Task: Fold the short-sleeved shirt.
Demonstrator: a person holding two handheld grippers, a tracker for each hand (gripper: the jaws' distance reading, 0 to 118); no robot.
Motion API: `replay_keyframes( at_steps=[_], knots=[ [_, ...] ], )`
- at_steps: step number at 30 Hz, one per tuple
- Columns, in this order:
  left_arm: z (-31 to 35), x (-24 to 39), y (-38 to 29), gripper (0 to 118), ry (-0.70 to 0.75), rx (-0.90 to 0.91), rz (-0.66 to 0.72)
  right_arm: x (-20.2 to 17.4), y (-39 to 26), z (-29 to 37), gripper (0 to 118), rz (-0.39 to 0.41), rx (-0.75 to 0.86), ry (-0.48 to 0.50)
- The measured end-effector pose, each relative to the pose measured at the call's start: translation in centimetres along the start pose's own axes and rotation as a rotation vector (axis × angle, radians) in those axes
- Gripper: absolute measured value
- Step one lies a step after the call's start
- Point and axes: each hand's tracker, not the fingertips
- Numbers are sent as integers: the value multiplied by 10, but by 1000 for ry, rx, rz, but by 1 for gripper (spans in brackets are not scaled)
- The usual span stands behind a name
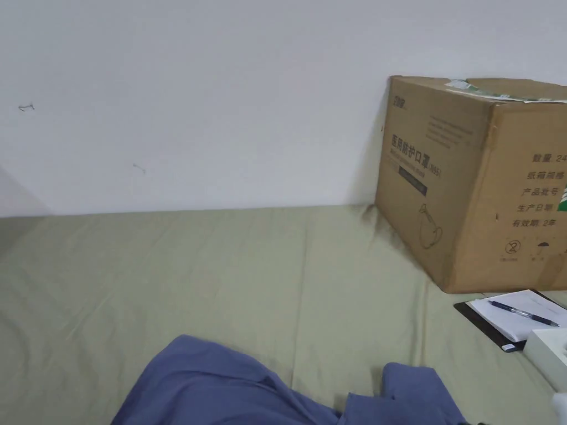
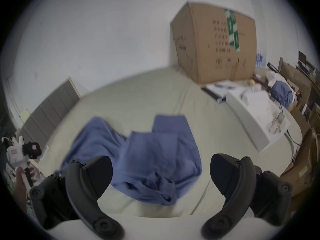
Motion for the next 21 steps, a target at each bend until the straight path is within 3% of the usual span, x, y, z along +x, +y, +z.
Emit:
replay_keyframes(
  at_steps=[3,4,5,6,7,8,9,12,18,21],
  knots=[
    [29,23,4,114,-60,63,-48,-18,5,36,110,-10,167,106],
    [38,31,4,113,-81,92,-67,-23,5,45,103,-9,208,138],
    [49,41,2,101,-98,146,-100,-30,6,53,84,-5,249,154],
    [58,51,-2,77,-112,196,-142,-38,7,59,54,14,277,153],
    [63,60,-5,41,-110,218,-182,-47,3,63,18,46,292,143],
    [66,68,-6,0,-93,222,-235,-55,2,66,0,95,310,118],
    [68,79,-12,0,-47,242,-291,-59,-2,69,0,135,346,105],
    [75,98,-15,0,-113,254,-343,-71,-5,76,0,224,390,138],
    [60,122,33,0,-117,234,-418,-81,2,83,0,272,414,171],
    [21,125,92,0,-216,177,-409,-85,11,74,0,274,370,172]
  ],
)
